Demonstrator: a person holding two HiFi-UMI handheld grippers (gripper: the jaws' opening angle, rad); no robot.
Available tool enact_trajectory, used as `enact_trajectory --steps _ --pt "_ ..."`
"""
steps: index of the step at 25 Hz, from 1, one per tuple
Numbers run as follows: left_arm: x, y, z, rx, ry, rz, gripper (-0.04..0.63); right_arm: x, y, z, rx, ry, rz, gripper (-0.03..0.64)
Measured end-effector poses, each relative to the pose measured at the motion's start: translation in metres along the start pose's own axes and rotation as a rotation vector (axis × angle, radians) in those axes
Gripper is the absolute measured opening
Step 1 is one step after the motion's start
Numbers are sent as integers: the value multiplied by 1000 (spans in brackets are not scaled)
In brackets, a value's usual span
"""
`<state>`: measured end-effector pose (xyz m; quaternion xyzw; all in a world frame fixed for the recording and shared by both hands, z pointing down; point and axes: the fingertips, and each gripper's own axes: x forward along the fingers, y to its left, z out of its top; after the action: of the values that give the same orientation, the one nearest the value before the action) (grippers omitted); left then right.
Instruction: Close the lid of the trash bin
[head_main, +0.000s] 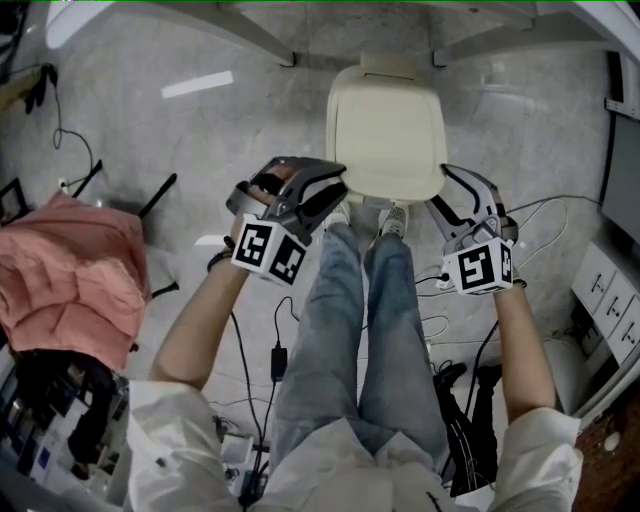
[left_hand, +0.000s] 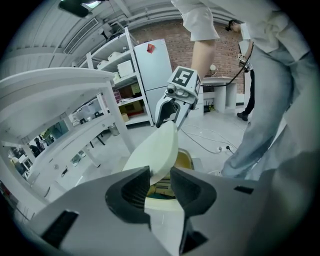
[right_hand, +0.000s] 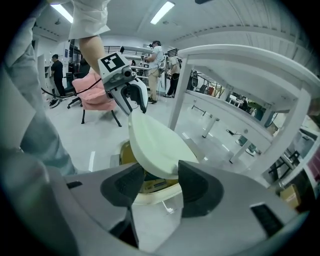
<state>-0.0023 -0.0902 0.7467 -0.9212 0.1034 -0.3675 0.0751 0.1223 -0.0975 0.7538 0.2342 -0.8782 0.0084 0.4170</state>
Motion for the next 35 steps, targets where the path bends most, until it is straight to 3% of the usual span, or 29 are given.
enact_trajectory --steps 13,25,35 --pt "7 -16 -13 -45 -1 -89 149 9 14 -12 -22 29 61 259" --pt "12 -24 -22 -82 8 -121 144 15 28 -19 12 47 133 284" --pt "17 -28 -26 -158 1 -148 144 19 34 -25 18 67 166 291"
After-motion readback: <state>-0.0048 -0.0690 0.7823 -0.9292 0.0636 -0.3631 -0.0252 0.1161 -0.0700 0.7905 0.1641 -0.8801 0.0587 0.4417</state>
